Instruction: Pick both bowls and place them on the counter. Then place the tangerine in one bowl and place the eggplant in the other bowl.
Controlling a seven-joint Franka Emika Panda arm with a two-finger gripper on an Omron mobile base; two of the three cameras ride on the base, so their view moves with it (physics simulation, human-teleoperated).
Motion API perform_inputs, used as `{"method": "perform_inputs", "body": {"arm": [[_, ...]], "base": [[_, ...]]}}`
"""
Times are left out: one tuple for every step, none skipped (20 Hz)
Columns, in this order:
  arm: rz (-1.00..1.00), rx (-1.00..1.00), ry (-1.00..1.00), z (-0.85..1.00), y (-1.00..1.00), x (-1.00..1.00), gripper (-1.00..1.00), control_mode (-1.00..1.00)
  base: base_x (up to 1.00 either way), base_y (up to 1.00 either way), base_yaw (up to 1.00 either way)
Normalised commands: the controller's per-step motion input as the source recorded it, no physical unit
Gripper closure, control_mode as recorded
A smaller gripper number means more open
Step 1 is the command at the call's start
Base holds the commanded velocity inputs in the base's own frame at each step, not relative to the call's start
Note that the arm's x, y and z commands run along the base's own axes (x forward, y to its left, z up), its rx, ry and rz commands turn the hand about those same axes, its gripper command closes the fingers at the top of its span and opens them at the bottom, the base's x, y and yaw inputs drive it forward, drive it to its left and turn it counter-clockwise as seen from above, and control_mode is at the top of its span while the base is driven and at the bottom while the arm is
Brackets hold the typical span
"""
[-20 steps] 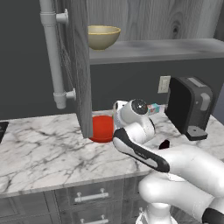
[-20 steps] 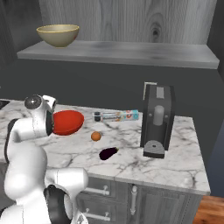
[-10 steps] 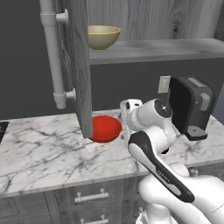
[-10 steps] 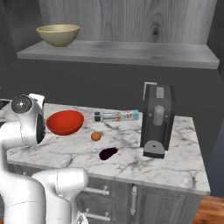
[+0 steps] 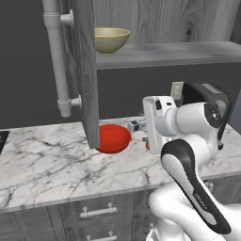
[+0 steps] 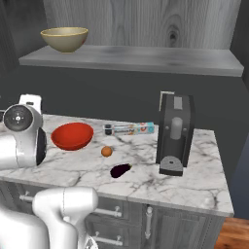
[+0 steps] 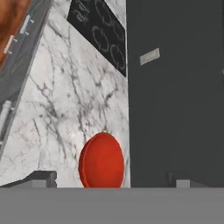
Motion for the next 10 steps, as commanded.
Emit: {"method": "perform_inputs", "body": {"arm": [[0.06, 0.00, -0.03, 1.00, -0.06, -0.29, -1.00, -1.00], [0.06, 0.00, -0.04, 1.00, -0.05, -0.24, -1.00, -1.00], [0.05, 0.00, -0.03, 0.99, -0.08, -0.21, -1.00, -1.00], [0.05, 0.00, -0.01, 1.00, -0.08, -0.16, -1.00, -1.00], [0.06, 0.00, 0.00, 1.00, -0.05, -0.07, -1.00, -1.00], [0.07, 0.00, 0.00, 1.00, -0.06, -0.04, -1.00, -1.00], [0.09, 0.00, 0.00, 1.00, -0.01, 0.00, -1.00, -1.00], [0.09, 0.00, 0.00, 0.96, -0.01, 0.00, -1.00, -1.00], [0.09, 0.00, 0.00, 0.91, 0.00, 0.00, -1.00, -1.00], [0.10, 0.00, 0.00, 0.95, -0.01, 0.00, -1.00, -1.00]], "base": [[0.00, 0.00, 0.00], [0.00, 0.00, 0.00], [0.00, 0.00, 0.00], [0.00, 0.00, 0.00], [0.00, 0.00, 0.00], [0.00, 0.00, 0.00], [0.00, 0.00, 0.00], [0.00, 0.00, 0.00], [0.00, 0.00, 0.00], [0.00, 0.00, 0.00]]}}
